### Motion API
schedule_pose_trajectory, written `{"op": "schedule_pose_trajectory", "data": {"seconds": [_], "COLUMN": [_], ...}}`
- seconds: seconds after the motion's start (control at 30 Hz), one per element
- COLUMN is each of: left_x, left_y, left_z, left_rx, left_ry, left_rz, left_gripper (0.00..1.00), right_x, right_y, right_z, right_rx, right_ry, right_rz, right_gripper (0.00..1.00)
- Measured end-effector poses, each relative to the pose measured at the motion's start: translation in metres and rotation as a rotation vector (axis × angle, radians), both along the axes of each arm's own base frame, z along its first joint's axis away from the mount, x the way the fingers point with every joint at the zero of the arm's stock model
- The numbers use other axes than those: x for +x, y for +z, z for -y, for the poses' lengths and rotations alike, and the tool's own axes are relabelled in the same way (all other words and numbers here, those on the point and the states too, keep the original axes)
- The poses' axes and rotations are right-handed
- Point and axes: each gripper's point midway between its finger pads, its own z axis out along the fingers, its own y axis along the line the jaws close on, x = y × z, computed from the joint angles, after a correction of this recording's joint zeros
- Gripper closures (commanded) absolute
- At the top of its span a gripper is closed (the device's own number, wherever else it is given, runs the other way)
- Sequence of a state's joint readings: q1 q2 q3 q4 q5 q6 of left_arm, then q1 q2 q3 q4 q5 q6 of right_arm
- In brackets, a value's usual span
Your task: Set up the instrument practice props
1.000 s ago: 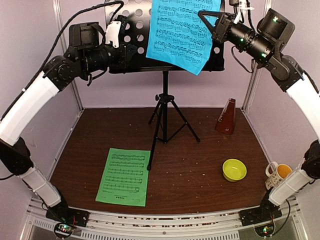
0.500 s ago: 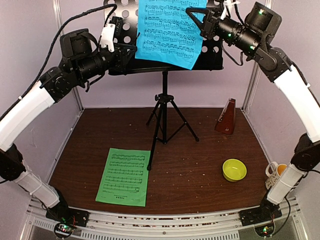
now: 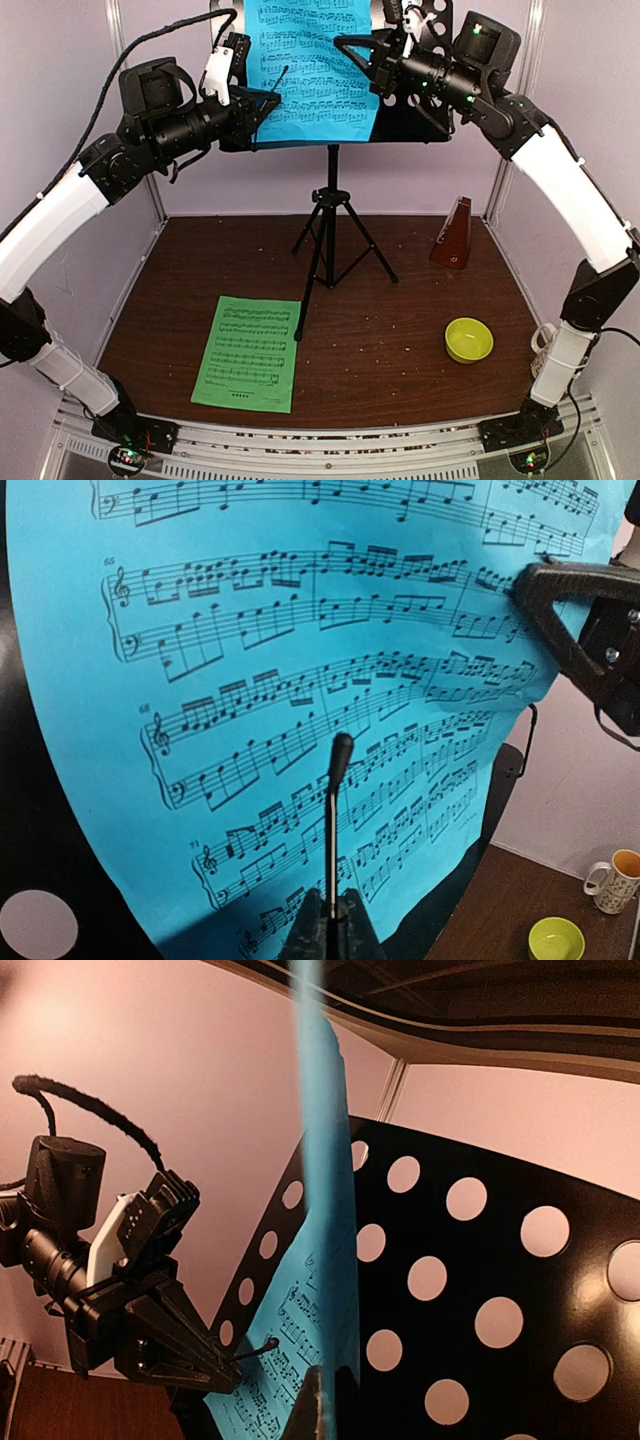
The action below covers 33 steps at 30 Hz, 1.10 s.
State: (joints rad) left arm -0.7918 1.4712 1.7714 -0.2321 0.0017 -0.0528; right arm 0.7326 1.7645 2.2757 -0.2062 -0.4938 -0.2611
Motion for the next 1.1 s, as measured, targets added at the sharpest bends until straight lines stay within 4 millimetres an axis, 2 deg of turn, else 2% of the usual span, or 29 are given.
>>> {"op": "schedule_pose_trajectory", "data": {"seconds": [0.2,0.5,0.67,1.07,1.1], "left_x": [-0.001,-0.003,-0.003,-0.003,-0.003], "left_y": [0.0,0.001,0.001,0.001,0.001], "left_z": [0.001,0.002,0.003,0.003,0.003], "left_rx": [0.001,0.001,0.001,0.001,0.001], "left_ry": [-0.011,-0.023,-0.025,-0.027,-0.027], "left_rz": [0.001,0.003,0.004,0.004,0.004], "left_gripper": [1.0,1.0,1.0,1.0,0.96], "right_x": [0.007,0.002,0.002,0.009,0.009], "right_y": [-0.01,0.005,0.004,-0.004,-0.004], "right_z": [-0.014,-0.021,-0.025,-0.032,-0.032], "right_rx": [-0.023,0.021,0.029,0.026,0.029], "right_ry": [0.029,0.08,0.103,0.109,0.108], "right_rz": [0.03,0.092,0.096,0.082,0.082], "right_gripper": [1.0,1.0,1.0,0.54,0.51]}}
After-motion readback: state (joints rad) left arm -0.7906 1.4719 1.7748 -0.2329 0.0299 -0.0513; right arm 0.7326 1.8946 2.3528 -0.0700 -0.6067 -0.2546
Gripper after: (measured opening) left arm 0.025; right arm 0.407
